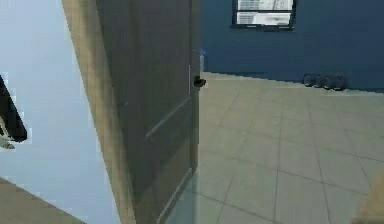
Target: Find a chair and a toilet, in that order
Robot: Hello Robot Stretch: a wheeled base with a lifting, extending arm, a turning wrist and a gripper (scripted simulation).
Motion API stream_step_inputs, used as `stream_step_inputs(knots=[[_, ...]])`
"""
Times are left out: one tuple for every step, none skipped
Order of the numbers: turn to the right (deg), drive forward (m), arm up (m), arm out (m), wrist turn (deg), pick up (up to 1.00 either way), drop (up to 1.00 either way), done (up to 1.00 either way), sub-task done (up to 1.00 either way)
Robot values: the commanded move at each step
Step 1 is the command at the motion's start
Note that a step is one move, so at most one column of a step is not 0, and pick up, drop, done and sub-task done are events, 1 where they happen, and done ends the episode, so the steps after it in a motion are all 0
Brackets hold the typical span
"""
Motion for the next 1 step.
stream_step_inputs(knots=[[0.0,0.40,0.00,0.00,0.0,0.00,0.00,0.00,0.00]])
